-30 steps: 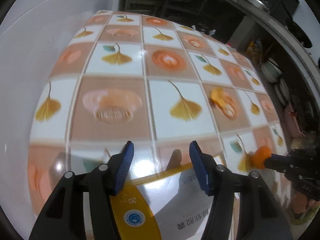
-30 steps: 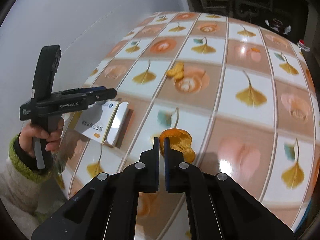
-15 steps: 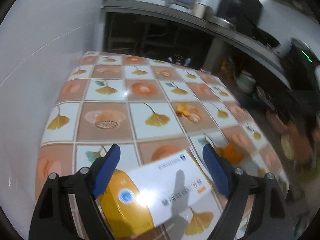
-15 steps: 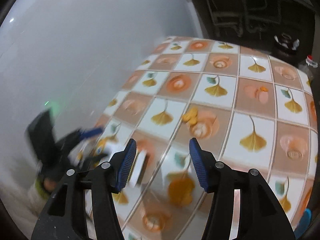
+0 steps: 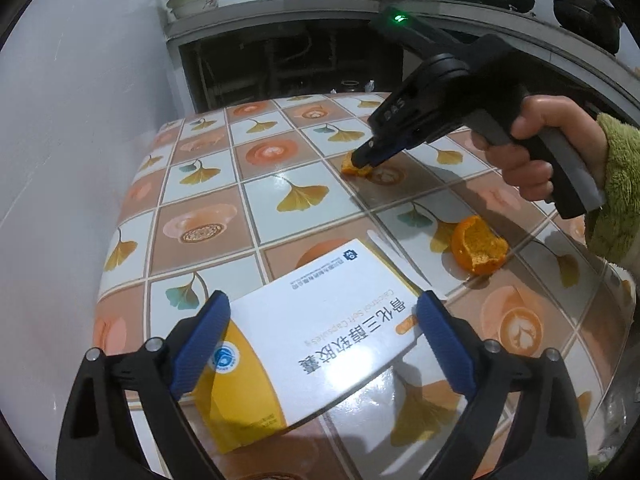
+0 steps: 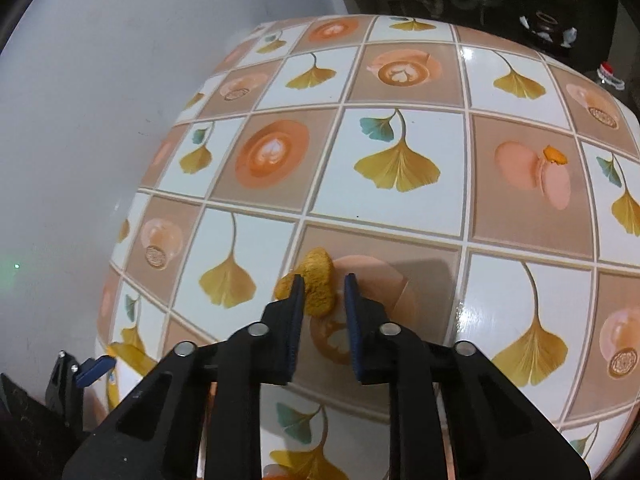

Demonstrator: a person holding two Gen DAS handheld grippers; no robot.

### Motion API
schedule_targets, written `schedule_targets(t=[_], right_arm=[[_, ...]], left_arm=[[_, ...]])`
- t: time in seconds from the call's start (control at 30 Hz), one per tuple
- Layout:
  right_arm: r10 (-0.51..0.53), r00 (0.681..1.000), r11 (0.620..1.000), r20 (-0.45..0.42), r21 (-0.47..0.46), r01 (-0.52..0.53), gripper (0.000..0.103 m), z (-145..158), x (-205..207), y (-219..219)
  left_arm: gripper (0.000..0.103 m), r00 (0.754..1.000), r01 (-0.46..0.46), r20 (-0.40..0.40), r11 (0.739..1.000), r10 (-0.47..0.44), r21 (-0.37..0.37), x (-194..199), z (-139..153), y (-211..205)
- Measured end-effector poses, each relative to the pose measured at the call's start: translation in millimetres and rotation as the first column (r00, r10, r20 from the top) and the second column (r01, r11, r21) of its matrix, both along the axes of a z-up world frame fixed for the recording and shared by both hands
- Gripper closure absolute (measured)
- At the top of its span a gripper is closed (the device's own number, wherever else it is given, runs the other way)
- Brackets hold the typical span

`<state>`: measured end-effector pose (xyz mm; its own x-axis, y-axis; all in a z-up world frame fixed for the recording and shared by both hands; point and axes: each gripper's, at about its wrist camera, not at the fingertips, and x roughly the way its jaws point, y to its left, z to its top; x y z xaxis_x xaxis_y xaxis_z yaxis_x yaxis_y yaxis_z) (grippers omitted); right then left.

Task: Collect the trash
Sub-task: 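Pinch the orange peel with the right tool while the left holds the box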

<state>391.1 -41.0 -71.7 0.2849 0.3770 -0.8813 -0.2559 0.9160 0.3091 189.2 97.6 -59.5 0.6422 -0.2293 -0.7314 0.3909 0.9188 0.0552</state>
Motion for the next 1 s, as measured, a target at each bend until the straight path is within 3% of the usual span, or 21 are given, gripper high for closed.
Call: schedule_targets(t=[0.17,0.27,0.53,0.8,1.0], right_arm=[[0.016,1.000,0.999,0.023,-0.038,-0.015,0.100,0,-1,4],[0.022,0.999,0.999,0.039,-0.047,-0.021,0.103,0,-2,4],[-0.011,0.996,0.999,0.085,0.037,0.008,0.103,25,-18,-12],[0.004,0.992,0.981,0.127,0.190,-0.028,0.103,73,-88,-38],[0.060,0.996,0.977,0.073,0.201,-0.074,0.103,63,-124,-32]], left_arm=[[0.008,1.000,-0.004,0.002,1.000,0.004,0.005,-2,0,-2],[0.008,1.000,-0.007,0.003,1.000,0.007,0.006,-2,0,-3],[0.008,1.000,-0.008,0.007,1.000,0.008,-0.001,-3,-1,-3],[0.008,1.000,-0.007,0.006,1.000,0.007,0.000,-3,0,-3],[0.006,1.000,-0.010,0.004,1.000,0.010,-0.001,-1,-1,-3]])
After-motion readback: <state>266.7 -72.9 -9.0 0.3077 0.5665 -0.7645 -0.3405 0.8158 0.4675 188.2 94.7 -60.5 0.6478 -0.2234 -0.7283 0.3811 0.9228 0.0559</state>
